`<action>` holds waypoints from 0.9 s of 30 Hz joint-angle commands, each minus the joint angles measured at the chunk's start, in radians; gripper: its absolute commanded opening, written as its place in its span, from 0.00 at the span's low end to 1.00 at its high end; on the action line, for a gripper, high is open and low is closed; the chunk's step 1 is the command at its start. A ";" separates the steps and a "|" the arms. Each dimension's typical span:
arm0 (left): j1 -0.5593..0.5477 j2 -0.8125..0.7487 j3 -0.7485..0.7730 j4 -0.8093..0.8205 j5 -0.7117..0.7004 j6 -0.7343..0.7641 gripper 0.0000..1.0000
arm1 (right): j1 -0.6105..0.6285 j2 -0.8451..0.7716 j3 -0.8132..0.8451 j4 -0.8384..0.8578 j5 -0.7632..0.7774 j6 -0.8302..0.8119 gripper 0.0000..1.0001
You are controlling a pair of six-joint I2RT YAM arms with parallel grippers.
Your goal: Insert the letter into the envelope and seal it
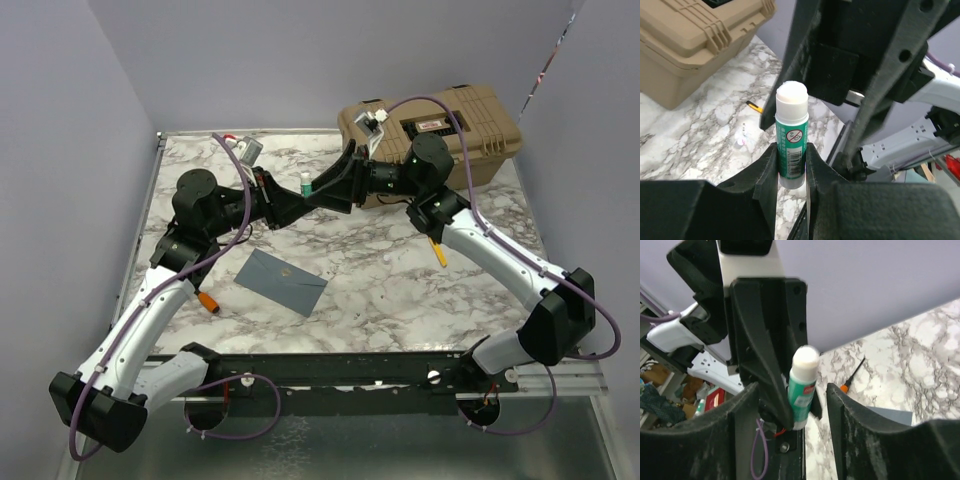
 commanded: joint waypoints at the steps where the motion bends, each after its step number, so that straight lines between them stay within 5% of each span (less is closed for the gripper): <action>1: 0.018 -0.008 -0.017 0.043 -0.065 0.003 0.00 | 0.014 -0.065 -0.076 -0.016 0.064 -0.005 0.61; 11: 0.018 -0.011 -0.032 0.117 -0.125 -0.048 0.00 | 0.031 -0.059 -0.181 0.128 0.106 0.070 0.67; 27: 0.018 -0.005 -0.071 0.210 -0.097 -0.134 0.00 | 0.038 0.032 -0.122 0.318 0.155 0.167 0.38</action>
